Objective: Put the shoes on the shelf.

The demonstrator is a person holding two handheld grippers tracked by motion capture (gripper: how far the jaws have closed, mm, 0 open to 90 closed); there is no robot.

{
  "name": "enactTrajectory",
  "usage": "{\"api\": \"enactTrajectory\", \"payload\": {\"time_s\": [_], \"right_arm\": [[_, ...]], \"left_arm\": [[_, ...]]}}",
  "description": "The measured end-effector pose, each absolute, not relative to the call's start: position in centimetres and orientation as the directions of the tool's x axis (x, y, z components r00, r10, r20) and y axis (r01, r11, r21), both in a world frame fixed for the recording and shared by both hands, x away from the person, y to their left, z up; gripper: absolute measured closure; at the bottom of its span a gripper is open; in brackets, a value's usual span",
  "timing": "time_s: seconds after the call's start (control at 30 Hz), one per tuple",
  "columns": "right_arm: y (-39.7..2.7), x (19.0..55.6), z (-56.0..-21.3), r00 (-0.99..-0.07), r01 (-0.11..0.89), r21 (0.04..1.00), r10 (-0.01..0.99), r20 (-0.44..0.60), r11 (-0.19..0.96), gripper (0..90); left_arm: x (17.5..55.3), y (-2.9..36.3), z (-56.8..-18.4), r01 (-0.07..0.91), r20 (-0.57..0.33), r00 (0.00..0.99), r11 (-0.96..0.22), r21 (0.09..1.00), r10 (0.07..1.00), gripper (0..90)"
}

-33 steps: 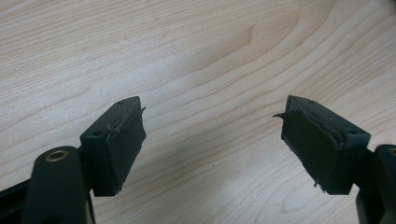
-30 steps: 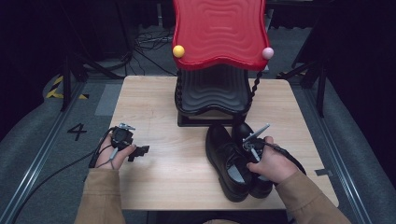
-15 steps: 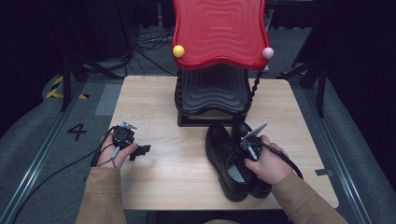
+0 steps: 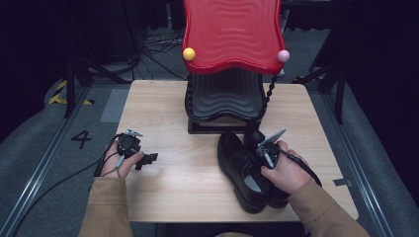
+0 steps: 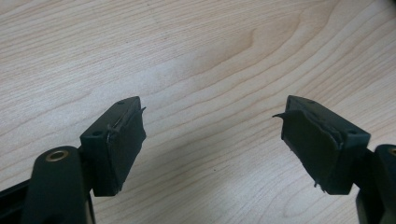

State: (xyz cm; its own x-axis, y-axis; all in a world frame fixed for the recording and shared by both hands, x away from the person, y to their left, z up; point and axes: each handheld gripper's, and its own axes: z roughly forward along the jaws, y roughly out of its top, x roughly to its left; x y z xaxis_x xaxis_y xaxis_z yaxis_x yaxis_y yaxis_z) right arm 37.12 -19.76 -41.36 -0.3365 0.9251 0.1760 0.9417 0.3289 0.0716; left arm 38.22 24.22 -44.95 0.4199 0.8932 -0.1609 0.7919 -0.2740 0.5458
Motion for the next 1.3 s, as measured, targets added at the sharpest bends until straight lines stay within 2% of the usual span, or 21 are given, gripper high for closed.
{"api": "enactTrajectory", "payload": {"time_s": [0.2,0.67,1.3], "right_arm": [[-20.5,36.9,-40.2,-0.331,0.944,0.081,0.920,0.210,0.321,82.7],[-21.7,34.6,-35.3,-0.364,0.931,0.099,0.911,0.196,0.351,82.6],[-22.5,32.5,-26.3,-0.429,0.900,0.154,0.892,0.146,0.408,82.7]], "left_arm": [[38.1,24.3,-45.0,0.795,-0.169,0.419,-0.270,0.543,0.892,22.0],[38.1,24.5,-44.9,0.792,-0.165,0.415,-0.266,0.549,0.895,22.0],[38.0,24.5,-44.8,0.791,-0.162,0.415,-0.267,0.551,0.895,22.0]]}}
